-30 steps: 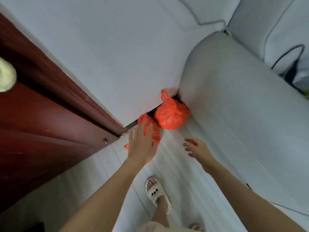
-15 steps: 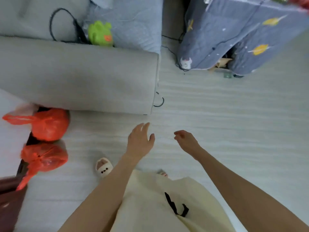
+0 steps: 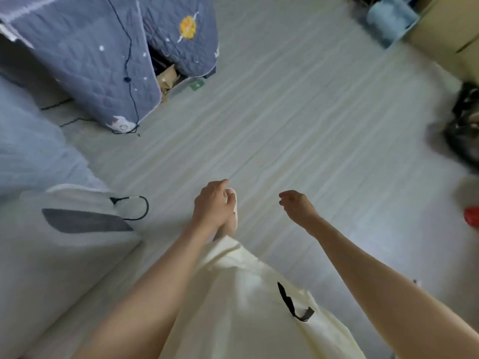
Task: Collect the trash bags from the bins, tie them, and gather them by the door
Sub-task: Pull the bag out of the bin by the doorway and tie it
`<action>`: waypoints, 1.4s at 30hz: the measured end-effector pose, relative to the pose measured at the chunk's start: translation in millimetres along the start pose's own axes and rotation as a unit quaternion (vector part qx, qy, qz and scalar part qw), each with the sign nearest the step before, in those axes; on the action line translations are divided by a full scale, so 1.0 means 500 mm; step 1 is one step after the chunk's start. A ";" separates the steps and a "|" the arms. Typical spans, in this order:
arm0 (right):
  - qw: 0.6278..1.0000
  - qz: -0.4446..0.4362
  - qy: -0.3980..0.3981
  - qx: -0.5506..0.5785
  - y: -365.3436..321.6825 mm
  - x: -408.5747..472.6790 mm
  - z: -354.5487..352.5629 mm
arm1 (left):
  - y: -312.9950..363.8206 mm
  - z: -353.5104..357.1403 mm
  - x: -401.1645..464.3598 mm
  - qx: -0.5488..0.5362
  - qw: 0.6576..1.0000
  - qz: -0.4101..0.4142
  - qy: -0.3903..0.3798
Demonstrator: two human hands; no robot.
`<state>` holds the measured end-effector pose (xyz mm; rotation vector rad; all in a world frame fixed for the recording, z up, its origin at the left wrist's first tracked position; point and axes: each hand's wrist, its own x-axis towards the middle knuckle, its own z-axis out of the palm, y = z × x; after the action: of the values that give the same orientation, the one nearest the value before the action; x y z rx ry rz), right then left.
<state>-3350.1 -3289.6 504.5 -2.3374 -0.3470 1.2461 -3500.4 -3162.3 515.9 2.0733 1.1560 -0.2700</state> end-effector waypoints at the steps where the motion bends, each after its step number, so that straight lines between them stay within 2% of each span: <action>1: 1.000 0.011 0.013 0.016 -0.013 0.034 -0.032 | 0.030 -0.011 0.052 0.007 1.000 0.011 -0.010; 7: 0.995 0.051 0.070 0.051 -0.166 0.246 -0.218 | 0.185 -0.117 0.355 0.053 0.995 0.062 -0.054; 11: 0.991 0.037 0.112 0.071 -0.299 0.386 -0.373 | 0.321 -0.221 0.562 0.085 0.990 0.093 -0.060; 18: 0.984 0.038 0.143 0.098 -0.412 0.587 -0.582 | 0.546 -0.295 0.850 0.120 0.980 0.149 -0.061; 24: 0.981 -0.001 0.163 0.105 -0.574 0.879 -0.819 | 0.773 -0.348 1.185 0.143 0.975 0.169 -0.023; 30: 0.986 -0.044 0.156 0.049 -0.801 1.131 -1.053 | 1.027 -0.471 1.447 0.064 0.982 0.172 0.034; 36: 0.989 -0.091 0.114 0.009 -1.047 1.354 -1.156 | 1.088 -0.608 1.721 0.049 0.992 0.106 0.046; 42: 0.990 -0.081 0.118 -0.004 -1.303 1.635 -1.227 | 1.110 -0.764 2.057 0.001 0.997 0.063 0.033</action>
<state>-2387.8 -2553.9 548.6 -2.3774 -0.4517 0.8843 -2526.7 -2412.2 548.6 2.1611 1.0591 -0.1426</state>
